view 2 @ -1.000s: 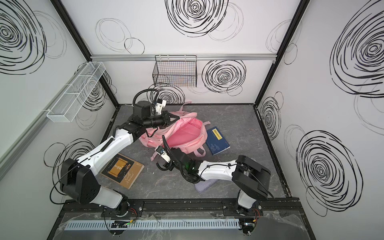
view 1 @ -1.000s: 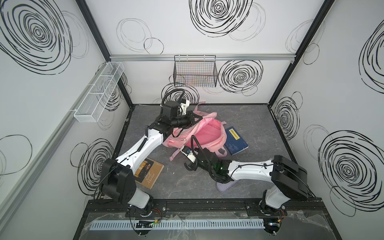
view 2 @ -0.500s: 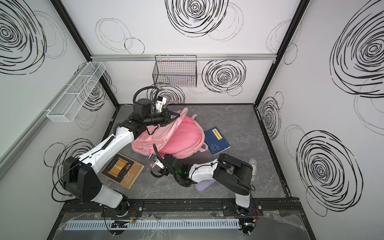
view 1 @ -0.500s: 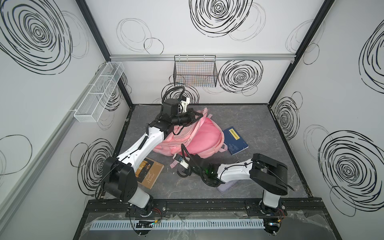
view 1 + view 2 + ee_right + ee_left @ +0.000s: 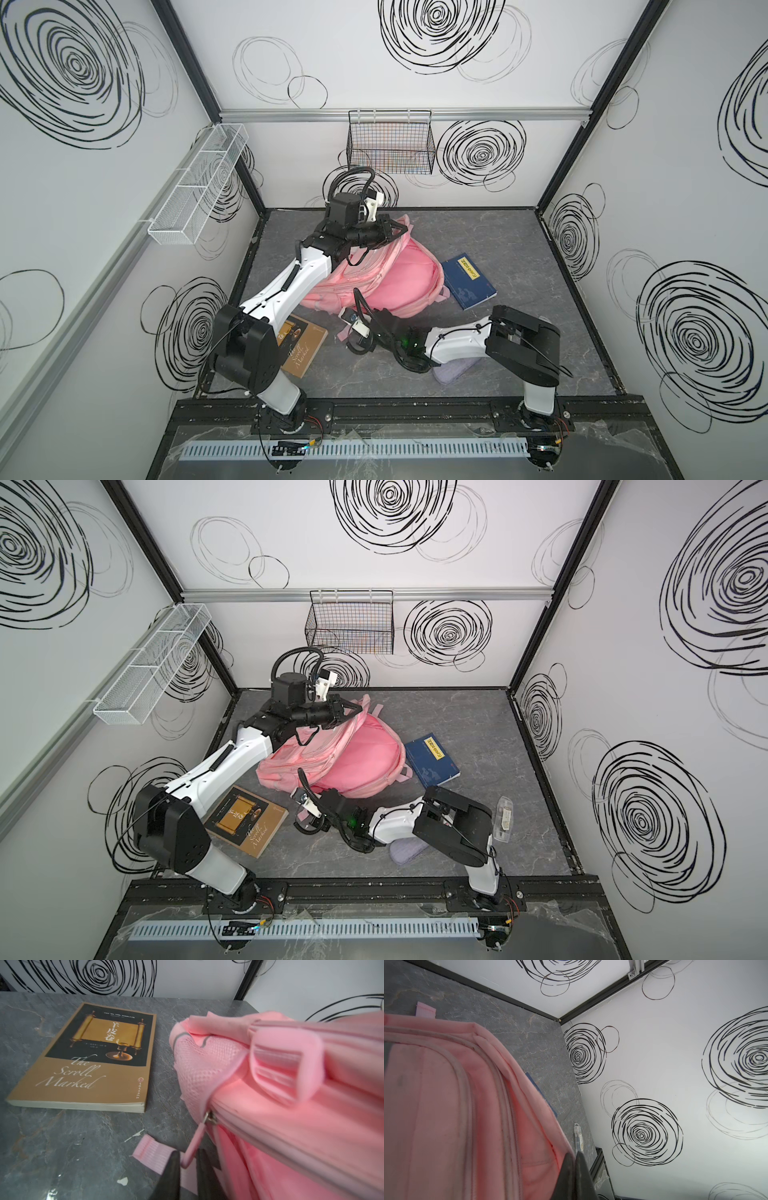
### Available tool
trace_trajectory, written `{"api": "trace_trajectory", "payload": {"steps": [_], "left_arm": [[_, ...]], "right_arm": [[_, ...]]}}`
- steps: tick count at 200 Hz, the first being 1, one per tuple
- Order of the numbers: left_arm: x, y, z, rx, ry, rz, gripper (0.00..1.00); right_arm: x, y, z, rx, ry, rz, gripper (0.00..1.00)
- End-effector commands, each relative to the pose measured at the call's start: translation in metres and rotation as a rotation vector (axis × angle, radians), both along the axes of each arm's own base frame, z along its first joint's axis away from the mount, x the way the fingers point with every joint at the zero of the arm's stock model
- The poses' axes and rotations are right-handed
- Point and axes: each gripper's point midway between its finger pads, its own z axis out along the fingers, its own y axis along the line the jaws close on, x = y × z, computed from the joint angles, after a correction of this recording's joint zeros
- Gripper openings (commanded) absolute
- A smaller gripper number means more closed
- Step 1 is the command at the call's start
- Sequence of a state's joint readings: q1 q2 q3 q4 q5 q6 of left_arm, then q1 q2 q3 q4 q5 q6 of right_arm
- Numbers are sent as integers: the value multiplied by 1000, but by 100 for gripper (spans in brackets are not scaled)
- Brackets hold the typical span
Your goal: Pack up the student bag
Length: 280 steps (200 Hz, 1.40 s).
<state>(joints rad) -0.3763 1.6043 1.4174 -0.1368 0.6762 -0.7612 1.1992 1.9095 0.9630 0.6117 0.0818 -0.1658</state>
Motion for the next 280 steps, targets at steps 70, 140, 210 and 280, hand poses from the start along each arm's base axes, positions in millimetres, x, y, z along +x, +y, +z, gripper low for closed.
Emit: {"api": "trace_trajectory", "payload": {"steps": [70, 140, 210, 280], "left_arm": [[7, 20, -44, 361, -234, -79, 0], [14, 29, -84, 666, -267, -120, 0], [-4, 47, -117, 825, -314, -179, 0], [-25, 32, -113, 843, -376, -252, 13]], "right_arm": [[-50, -42, 36, 91, 257, 77, 46], [-17, -139, 62, 184, 376, -178, 47], [69, -264, 83, 315, 409, -594, 57], [132, -352, 61, 401, 609, -793, 61]]}}
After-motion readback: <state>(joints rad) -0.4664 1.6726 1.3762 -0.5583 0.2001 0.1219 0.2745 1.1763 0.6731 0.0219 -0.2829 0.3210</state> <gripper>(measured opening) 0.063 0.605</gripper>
